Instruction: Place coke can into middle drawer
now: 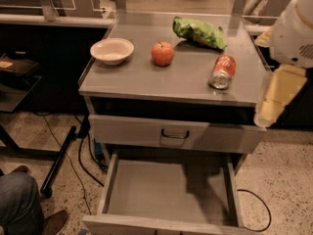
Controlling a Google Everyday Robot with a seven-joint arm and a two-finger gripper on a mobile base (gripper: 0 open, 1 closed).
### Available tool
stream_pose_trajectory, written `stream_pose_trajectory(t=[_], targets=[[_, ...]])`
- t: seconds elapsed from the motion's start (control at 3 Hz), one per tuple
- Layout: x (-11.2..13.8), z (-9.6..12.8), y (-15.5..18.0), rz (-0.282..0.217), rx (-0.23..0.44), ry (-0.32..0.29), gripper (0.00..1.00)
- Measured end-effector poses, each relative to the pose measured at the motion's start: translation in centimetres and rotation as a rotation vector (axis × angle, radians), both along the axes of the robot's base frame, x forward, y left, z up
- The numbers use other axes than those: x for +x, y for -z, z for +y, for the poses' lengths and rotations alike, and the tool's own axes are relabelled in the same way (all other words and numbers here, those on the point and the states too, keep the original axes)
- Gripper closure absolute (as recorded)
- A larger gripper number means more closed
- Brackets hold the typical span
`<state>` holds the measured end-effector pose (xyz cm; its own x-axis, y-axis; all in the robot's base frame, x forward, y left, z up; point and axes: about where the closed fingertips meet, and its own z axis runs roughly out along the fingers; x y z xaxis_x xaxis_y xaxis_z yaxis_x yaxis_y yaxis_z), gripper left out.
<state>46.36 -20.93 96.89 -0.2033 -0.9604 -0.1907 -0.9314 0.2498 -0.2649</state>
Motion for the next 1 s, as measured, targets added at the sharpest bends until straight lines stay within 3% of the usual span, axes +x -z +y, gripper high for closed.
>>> stream_pose_trajectory(t=[1.0], targets=[[12.4,2.0,3.2,0.011,-0.019,-0.055,0.00]])
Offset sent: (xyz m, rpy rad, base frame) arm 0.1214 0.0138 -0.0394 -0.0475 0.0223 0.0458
